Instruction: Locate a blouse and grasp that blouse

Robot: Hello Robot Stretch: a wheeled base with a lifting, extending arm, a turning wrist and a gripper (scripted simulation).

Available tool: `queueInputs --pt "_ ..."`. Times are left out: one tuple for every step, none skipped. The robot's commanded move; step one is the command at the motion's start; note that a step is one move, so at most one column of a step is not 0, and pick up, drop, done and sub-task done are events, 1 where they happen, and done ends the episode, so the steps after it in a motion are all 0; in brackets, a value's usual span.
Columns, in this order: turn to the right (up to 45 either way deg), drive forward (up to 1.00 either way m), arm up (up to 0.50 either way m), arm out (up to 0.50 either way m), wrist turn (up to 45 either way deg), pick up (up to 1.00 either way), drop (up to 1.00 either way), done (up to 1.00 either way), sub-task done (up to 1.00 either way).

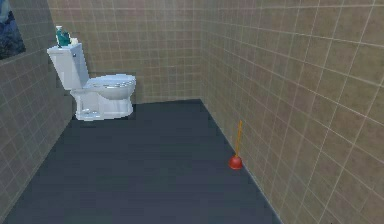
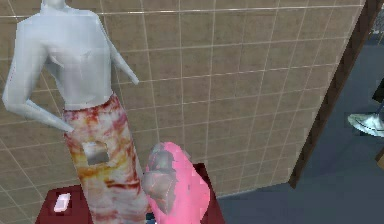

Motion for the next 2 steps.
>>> queueInputs --pt "0.0 0.0 0.0 0.06 0.0 0.0 0.0 0.0 0.0" --pt "0.0 0.0 0.0 0.0 45.0 0.0 0.0 0.0 0.0"
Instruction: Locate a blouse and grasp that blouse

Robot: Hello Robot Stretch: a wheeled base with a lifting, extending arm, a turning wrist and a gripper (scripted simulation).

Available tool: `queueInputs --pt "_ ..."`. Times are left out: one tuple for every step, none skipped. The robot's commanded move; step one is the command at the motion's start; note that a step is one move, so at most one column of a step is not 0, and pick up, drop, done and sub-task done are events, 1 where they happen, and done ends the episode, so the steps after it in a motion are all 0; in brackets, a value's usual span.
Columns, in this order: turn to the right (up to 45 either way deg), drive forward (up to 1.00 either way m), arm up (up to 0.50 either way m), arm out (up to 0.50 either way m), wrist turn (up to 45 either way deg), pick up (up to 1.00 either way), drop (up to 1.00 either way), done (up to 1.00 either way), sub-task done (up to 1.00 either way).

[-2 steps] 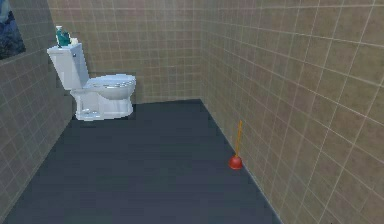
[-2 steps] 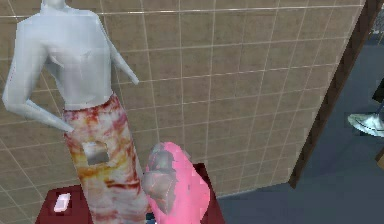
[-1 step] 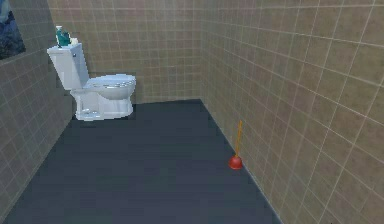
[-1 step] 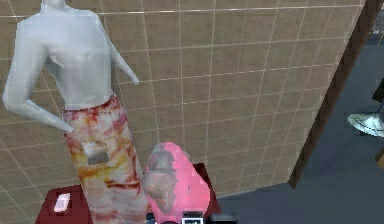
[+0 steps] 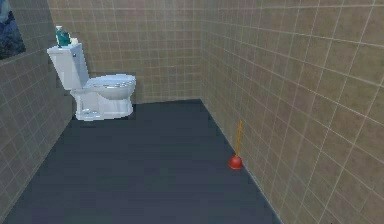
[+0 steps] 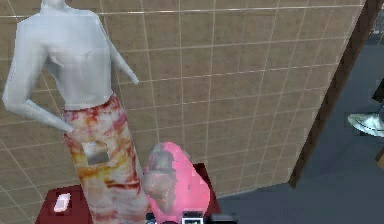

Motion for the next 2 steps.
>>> queueInputs --pt "0.0 0.0 0.0 0.0 45.0 0.0 0.0 0.0 0.0" --pt "0.0 0.0 0.0 0.0 45.0 0.0 0.0 0.0 0.0"
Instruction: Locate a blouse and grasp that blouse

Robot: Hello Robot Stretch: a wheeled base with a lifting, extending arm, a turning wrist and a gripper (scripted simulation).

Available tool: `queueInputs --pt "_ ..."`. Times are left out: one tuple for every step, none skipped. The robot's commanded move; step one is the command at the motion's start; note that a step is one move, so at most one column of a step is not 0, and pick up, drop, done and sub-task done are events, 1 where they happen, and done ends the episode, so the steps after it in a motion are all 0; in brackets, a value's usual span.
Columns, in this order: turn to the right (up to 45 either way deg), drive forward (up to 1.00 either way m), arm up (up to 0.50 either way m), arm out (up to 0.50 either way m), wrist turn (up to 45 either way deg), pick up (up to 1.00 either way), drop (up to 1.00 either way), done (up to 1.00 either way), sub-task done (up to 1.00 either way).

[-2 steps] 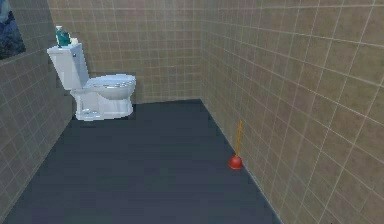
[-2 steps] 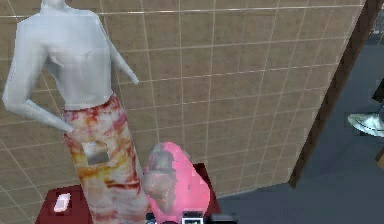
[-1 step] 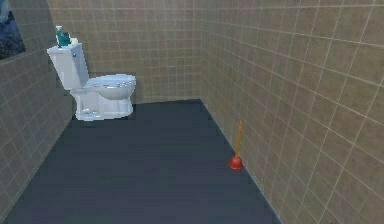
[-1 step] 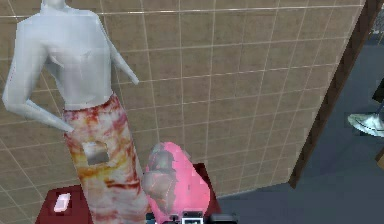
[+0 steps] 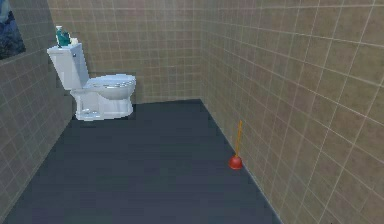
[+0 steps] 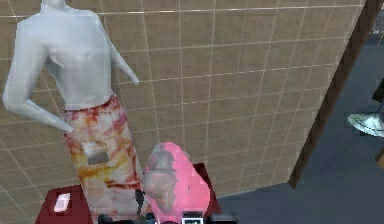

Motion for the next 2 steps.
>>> queueInputs --pt "0.0 0.0 0.0 0.0 45.0 0.0 0.0 0.0 0.0" --pt "0.0 0.0 0.0 0.0 6.0 0.0 0.0 0.0 0.0"
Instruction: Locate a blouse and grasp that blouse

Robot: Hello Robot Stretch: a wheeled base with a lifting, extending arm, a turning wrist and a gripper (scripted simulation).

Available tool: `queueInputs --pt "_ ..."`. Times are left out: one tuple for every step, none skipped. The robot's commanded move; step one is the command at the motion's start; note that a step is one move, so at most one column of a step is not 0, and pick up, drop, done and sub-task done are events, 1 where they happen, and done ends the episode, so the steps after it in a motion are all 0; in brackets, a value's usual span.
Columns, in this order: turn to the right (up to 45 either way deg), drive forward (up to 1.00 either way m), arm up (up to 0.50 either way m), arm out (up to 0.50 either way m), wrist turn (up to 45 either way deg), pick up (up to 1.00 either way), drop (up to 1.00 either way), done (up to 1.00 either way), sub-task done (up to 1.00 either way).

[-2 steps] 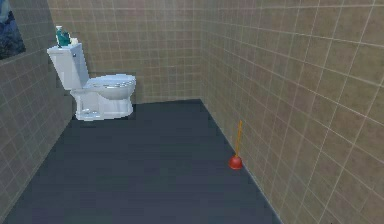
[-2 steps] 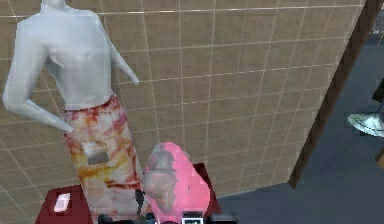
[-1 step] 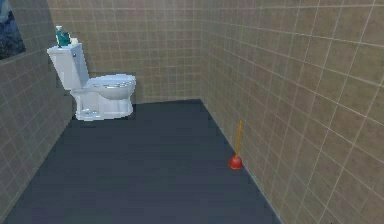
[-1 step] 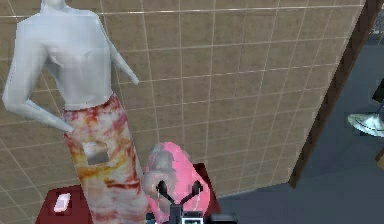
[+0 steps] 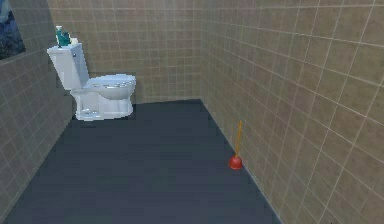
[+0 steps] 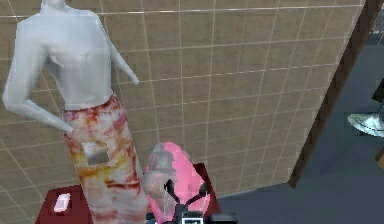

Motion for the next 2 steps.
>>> queueInputs --pt "0.0 0.0 -0.3 0.0 0.0 0.0 0.0 0.0 0.0" --pt "0.0 0.0 0.0 0.0 0.0 1.0 0.0 0.0 0.0"
